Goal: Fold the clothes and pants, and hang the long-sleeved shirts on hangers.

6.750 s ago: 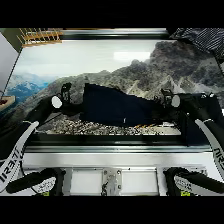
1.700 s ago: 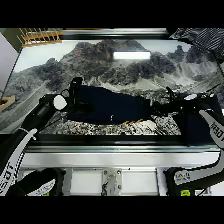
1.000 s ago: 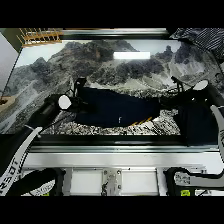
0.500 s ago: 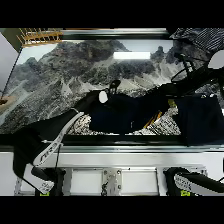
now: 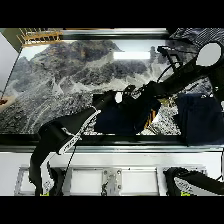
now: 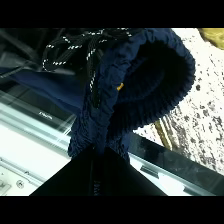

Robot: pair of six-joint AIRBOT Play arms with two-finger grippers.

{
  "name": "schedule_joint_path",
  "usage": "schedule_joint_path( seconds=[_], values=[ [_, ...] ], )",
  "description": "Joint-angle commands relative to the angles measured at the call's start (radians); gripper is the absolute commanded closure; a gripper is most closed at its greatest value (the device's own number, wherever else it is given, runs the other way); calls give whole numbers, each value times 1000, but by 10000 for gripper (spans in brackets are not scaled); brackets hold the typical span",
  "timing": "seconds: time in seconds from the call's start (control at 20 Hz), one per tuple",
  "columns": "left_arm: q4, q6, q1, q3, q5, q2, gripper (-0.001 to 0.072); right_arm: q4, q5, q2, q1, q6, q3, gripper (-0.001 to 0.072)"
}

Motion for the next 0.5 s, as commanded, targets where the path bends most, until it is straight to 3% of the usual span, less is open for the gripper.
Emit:
schedule_joint_path(
  seconds=[0.0, 0.45],
  values=[
    [0, -17, 39, 34, -9, 13, 701, -4, -21, 1, 17, 4, 4, 700],
    [25, -12, 325, -154, 25, 332, 702, 0, -71, -43, 62, 5, 4, 700]
  ],
)
